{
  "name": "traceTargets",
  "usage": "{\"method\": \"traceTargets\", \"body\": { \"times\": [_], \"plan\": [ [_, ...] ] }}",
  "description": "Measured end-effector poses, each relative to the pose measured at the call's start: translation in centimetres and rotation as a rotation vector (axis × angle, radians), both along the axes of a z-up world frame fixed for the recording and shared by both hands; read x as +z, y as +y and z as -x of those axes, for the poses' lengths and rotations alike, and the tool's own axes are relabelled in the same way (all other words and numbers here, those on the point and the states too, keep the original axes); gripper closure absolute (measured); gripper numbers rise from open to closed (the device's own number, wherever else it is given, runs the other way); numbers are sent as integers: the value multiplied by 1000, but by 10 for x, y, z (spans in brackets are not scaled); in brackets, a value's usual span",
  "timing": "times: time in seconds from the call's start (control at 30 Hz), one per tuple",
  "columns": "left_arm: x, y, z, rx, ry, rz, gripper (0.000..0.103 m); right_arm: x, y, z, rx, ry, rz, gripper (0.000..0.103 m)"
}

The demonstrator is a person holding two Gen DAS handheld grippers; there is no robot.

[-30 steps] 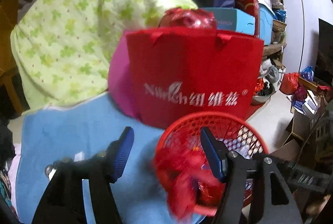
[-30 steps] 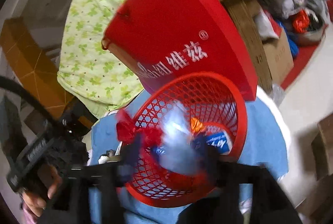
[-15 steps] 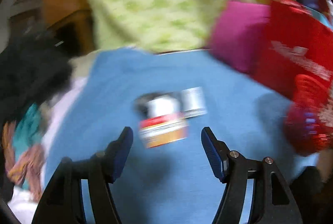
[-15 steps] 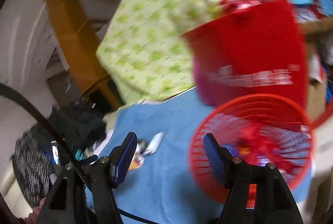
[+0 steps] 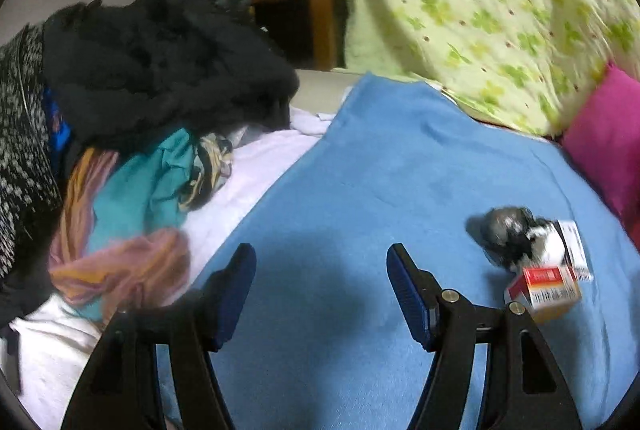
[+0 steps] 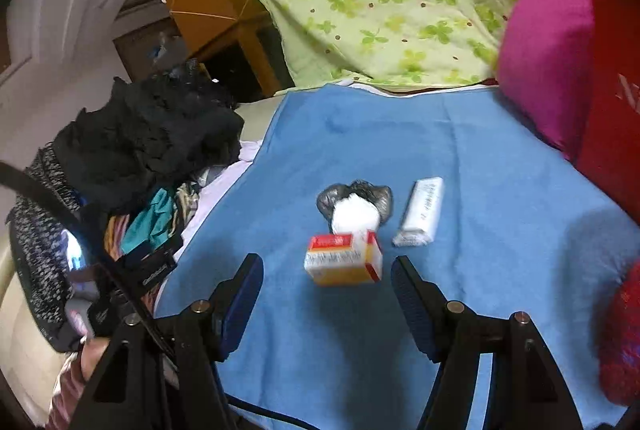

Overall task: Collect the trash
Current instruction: 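Move both tools back down to the remaining items on the blue towel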

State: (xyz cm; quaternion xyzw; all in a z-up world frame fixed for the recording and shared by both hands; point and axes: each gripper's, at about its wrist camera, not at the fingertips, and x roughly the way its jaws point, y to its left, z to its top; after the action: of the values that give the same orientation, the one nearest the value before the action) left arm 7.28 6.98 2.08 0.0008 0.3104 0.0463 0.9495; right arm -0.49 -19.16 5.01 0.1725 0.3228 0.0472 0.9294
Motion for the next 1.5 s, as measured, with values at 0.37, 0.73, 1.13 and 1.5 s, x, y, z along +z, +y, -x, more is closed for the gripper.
{"method": "traceTargets", "body": {
  "times": [0.37, 0.73, 1.13, 1.5],
  "plan": [
    [-36, 6, -22, -28, 152, 111, 34, -20, 1, -90, -229, 124, -18, 32],
    [-31, -12, -5, -160, 164, 140, 34, -29, 10, -125, -316, 175, 64, 32],
    [-33, -18, 1, -230, 149, 101, 34, -49, -10, -140, -435, 252, 78, 32],
    [-36, -21, 7, -290, 168, 102, 34, -59, -16, -138, -466, 318, 95, 32]
  ]
}}
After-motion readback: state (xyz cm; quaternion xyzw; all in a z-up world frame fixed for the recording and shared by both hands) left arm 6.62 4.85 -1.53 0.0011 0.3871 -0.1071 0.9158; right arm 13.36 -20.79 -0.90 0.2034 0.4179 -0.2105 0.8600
